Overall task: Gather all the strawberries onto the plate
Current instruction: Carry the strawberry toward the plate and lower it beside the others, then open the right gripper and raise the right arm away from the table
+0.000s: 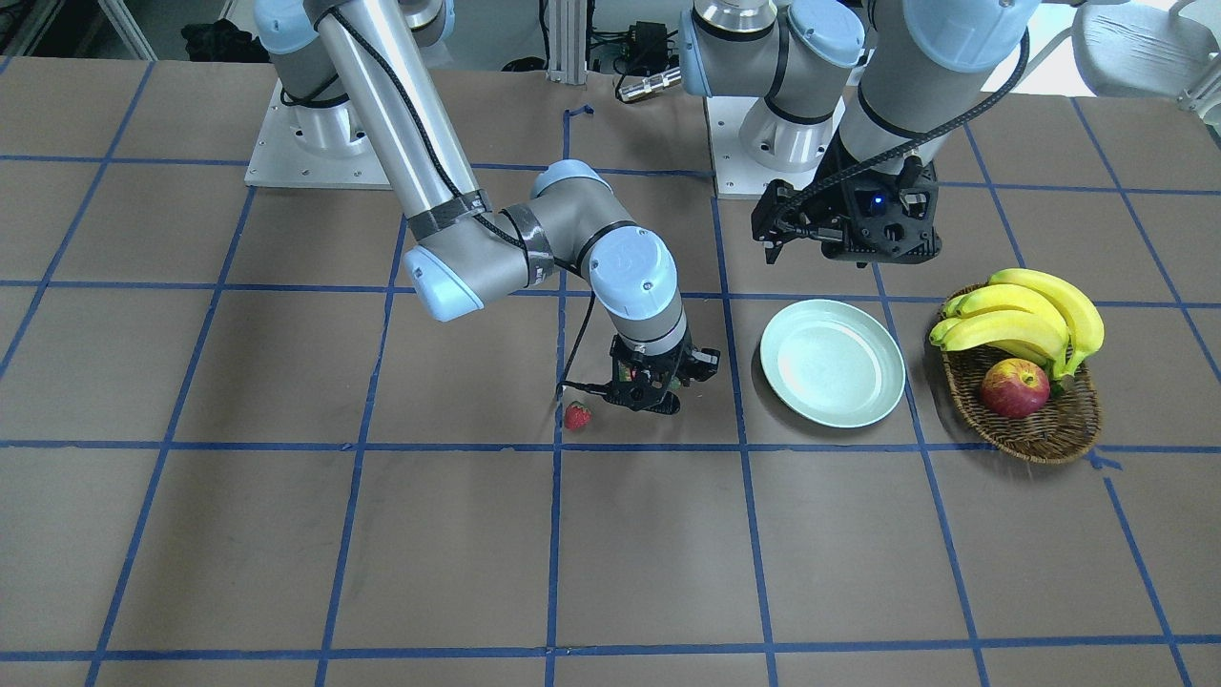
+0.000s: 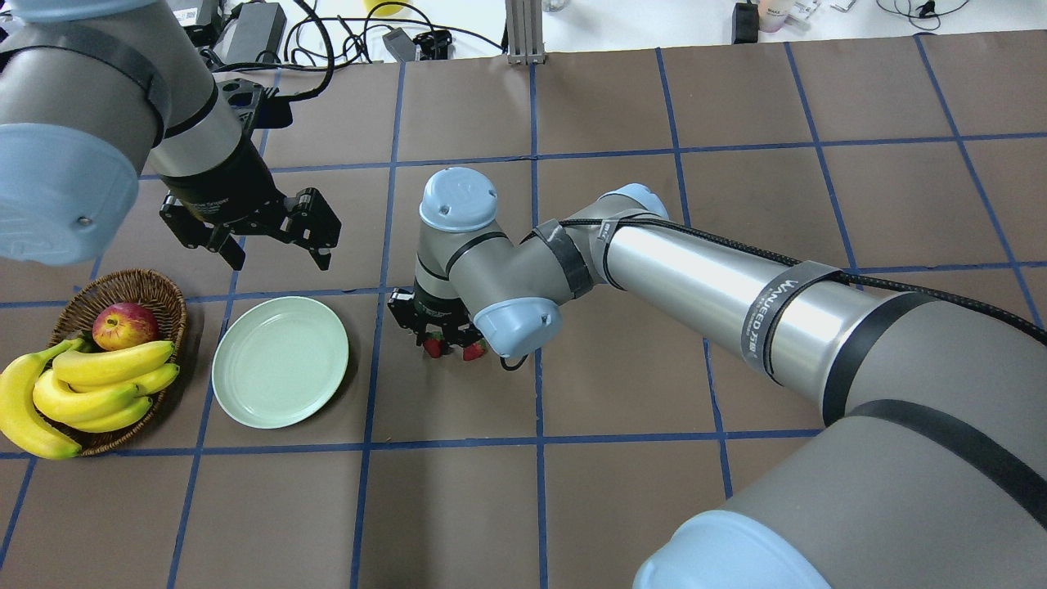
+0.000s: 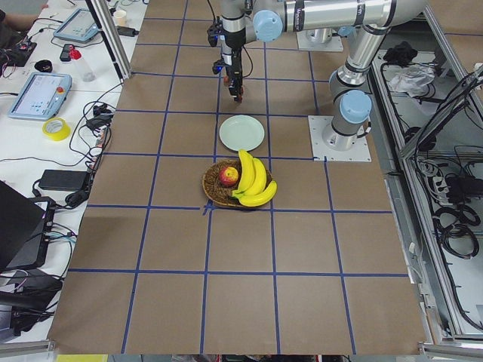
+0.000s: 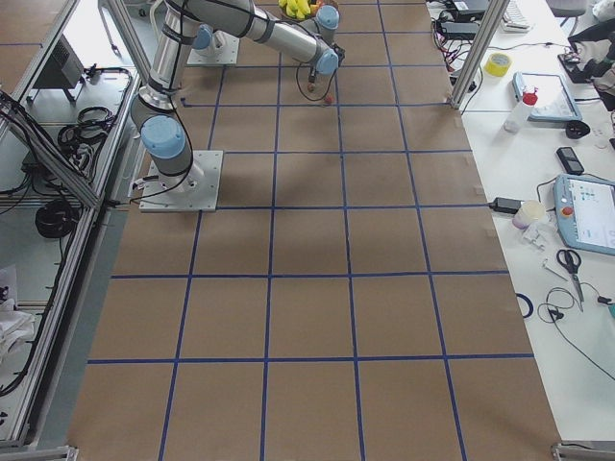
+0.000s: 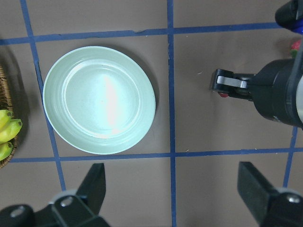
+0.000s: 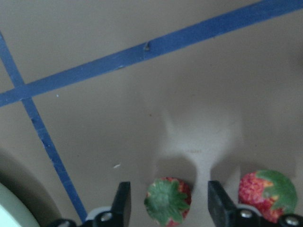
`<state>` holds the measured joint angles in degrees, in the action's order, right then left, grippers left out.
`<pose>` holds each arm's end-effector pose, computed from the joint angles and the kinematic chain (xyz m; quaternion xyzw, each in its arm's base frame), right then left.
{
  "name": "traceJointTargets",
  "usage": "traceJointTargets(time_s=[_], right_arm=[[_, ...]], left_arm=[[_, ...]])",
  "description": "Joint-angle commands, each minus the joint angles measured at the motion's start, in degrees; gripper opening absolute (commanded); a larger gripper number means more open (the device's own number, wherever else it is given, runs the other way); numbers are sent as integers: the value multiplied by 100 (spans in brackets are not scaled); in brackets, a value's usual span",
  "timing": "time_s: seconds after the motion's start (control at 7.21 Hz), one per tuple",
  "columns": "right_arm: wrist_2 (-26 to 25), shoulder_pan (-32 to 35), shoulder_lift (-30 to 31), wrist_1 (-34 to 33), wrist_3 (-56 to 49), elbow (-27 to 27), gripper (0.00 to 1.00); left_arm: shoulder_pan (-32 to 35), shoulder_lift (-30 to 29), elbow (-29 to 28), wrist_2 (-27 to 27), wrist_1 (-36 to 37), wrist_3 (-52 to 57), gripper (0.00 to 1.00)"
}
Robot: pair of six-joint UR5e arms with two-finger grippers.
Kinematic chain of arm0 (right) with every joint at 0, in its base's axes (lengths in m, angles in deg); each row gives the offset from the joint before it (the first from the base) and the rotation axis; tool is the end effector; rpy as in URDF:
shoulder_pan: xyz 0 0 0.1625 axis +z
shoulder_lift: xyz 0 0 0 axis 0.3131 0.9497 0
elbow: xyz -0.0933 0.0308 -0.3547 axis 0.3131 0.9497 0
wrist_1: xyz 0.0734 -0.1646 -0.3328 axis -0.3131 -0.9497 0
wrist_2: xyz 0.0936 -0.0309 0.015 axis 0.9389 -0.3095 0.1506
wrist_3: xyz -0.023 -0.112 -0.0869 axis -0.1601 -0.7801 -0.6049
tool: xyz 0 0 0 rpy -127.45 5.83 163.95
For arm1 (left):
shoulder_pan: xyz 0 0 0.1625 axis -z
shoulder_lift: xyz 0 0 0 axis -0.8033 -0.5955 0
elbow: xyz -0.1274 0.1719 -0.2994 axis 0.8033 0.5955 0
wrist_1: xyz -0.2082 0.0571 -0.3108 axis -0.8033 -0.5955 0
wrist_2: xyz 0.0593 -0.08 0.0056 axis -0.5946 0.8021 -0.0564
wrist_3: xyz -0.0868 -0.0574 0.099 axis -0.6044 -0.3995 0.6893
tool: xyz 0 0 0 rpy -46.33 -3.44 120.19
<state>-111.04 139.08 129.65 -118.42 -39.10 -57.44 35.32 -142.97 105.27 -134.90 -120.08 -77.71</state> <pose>0.4547 -0.4211 0.1133 0.1395 0.9794 0.0783 0.1233 -0.1209 -0.4314 0.3359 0.0166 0.9988 0.0448 0.0092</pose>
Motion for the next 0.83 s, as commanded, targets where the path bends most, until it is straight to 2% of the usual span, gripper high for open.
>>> traceJointTargets(time_s=[0.0,0.28,0.56,0.69], right_arm=[[-259,-16,268,84,-83,-39,100],[-376,-409,646,810,-1123,13,100],[-384,-1286,1321,1784,-2266,22,100],[-393,-1708,1655,2503,-2898,31,100]], left_arm=[[0,-8,6,1,-24,10,100],[0,1,-3,1,-42,10,100],[0,-16,-3,-17,-6,1,100],[0,-42,6,-26,-6,-86,100]])
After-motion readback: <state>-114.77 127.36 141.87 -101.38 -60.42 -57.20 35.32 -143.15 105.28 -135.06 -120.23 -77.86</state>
